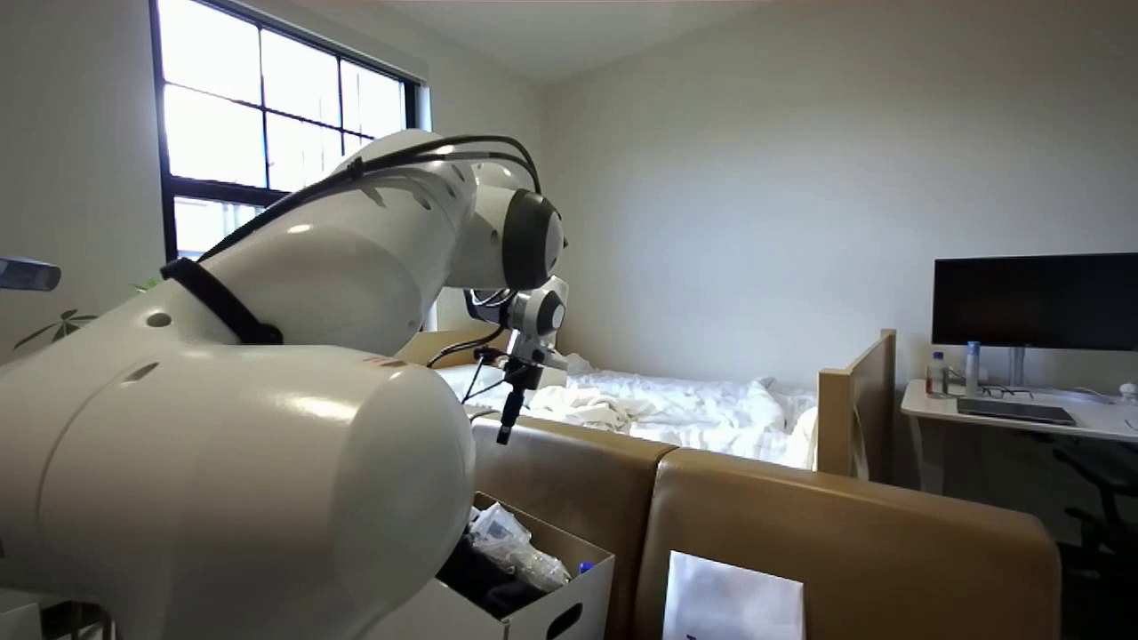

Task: Put the umbrella into the box

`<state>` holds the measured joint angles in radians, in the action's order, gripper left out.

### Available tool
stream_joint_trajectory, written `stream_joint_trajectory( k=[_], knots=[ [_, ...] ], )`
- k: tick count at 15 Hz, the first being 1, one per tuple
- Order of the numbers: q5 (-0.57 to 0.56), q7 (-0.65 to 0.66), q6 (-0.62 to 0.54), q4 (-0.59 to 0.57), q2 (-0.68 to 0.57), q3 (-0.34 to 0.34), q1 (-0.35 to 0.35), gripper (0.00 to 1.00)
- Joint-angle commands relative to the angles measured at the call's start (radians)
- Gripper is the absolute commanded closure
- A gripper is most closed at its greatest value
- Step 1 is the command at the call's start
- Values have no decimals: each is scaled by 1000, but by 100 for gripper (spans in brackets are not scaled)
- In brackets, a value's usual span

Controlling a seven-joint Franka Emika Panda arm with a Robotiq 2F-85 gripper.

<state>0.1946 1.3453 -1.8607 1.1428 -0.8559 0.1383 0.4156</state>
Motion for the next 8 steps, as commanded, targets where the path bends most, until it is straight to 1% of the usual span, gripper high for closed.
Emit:
stream_joint_trajectory(
  k=[1, 2, 3, 4, 5, 6, 8],
  knots=[
    [-16, 38, -182, 239, 147, -72, -28, 0],
    [-24, 42, -183, 283, 168, -100, -31, 0],
    [-11, 30, -167, 327, 191, -112, -45, 0],
    [-21, 3, -92, 366, 212, -99, -77, 0],
    [-4, -48, -62, 412, 234, -89, -107, 0],
    [-15, -94, -20, 460, 260, -89, -127, 0],
    [-65, -183, 21, 556, 327, -106, -148, 0]
  ],
)
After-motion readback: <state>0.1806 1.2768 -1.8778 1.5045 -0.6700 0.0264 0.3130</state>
